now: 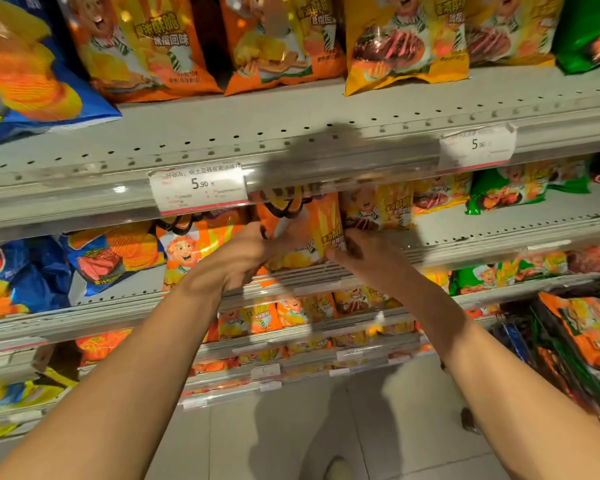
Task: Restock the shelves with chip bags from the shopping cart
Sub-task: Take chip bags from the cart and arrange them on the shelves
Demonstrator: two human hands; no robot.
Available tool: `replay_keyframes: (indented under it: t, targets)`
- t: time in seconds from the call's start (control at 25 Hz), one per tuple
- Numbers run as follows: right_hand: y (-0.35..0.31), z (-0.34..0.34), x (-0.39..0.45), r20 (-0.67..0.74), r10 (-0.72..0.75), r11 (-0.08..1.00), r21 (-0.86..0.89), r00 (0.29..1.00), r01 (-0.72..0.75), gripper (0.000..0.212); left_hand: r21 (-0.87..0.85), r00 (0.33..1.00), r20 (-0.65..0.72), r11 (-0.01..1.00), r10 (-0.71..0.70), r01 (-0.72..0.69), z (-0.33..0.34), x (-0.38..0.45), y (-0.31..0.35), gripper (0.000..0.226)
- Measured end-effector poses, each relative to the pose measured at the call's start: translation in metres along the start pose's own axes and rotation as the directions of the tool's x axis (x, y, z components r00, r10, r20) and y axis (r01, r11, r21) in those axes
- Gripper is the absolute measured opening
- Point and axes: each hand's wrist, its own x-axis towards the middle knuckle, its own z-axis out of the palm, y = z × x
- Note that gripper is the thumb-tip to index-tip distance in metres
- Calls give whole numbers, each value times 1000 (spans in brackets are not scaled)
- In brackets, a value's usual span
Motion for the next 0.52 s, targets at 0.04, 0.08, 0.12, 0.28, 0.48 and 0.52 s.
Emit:
replay_keyframes:
  t: [0.04,0.08,0.12,0.28,0.48,0.52]
  targets:
    - [2,-1,4,7,-3,1000,30,1000,3,47,-23,999,-39,1000,-17,16,3,-1,5,33]
    - [4,-2,7,15,2,999,52,1000,-3,49,-52,990,-130,998,-53,47,7,-2,8,37]
    - [6,-1,10,23,5,998,55,1000,-6,53,-62,970,-233,997,-67,54,11,-2,9,40]
    - [17,4,18,59,-41,998,42,997,38,58,-15,845,-533,998,46,-65,31,10,-1,28]
    - [26,9,18,-19,-97,995,-12,995,97,50,280,752,-610,956,251,-92,44,-6,-15,40]
    - [27,10,17,-38,-106,994,-39,994,105,49,403,708,-617,911,343,-90,49,-14,-21,50]
